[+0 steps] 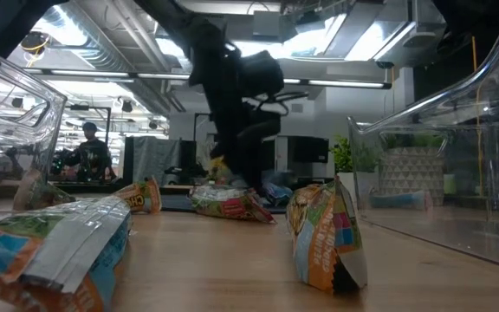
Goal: Pick and place Granola Bars by type
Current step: Put the blue granola bar into the middle transparent bin
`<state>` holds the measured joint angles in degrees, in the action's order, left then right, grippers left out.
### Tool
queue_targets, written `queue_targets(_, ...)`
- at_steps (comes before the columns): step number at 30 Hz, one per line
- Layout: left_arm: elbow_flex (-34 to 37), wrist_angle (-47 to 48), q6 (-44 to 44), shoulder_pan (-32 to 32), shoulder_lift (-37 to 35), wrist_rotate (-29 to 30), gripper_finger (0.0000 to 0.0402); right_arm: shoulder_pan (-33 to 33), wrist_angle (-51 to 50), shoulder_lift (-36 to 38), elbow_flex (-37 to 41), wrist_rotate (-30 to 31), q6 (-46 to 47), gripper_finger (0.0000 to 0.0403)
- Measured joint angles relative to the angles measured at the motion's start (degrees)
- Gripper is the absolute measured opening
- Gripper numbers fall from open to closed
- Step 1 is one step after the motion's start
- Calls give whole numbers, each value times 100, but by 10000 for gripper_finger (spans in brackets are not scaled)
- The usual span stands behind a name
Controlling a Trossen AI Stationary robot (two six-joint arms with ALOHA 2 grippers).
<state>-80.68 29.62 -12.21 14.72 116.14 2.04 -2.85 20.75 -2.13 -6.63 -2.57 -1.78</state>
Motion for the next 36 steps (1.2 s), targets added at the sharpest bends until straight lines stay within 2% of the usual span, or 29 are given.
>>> queue_targets(4,-636,412,408,10,0,182,10,0,3,0,0,1,-24,18)
queue_targets(8,-1437,692,663,7,0,163,17,1,9,1,0,2,-9,18)
queue_targets(15,-2979,581,1111,-7,-2,76,13,2,11,0,0,9,-23,18)
queue_targets(22,-3971,388,1354,-122,-17,-27,16,1,11,0,0,507,2,33)
queue_targets(25,-4112,392,1358,-177,-18,-20,16,0,9,-8,0,509,209,66)
queue_targets(29,-4142,287,1356,-293,-17,-4,11,0,-94,-161,-74,637,692,136)
queue_targets(33,-4142,281,1357,-398,-15,24,13,0,-751,-658,-648,1128,821,219)
queue_targets(36,-4142,271,1356,-456,-15,134,15,0,-1249,-1269,-1319,1547,529,270)
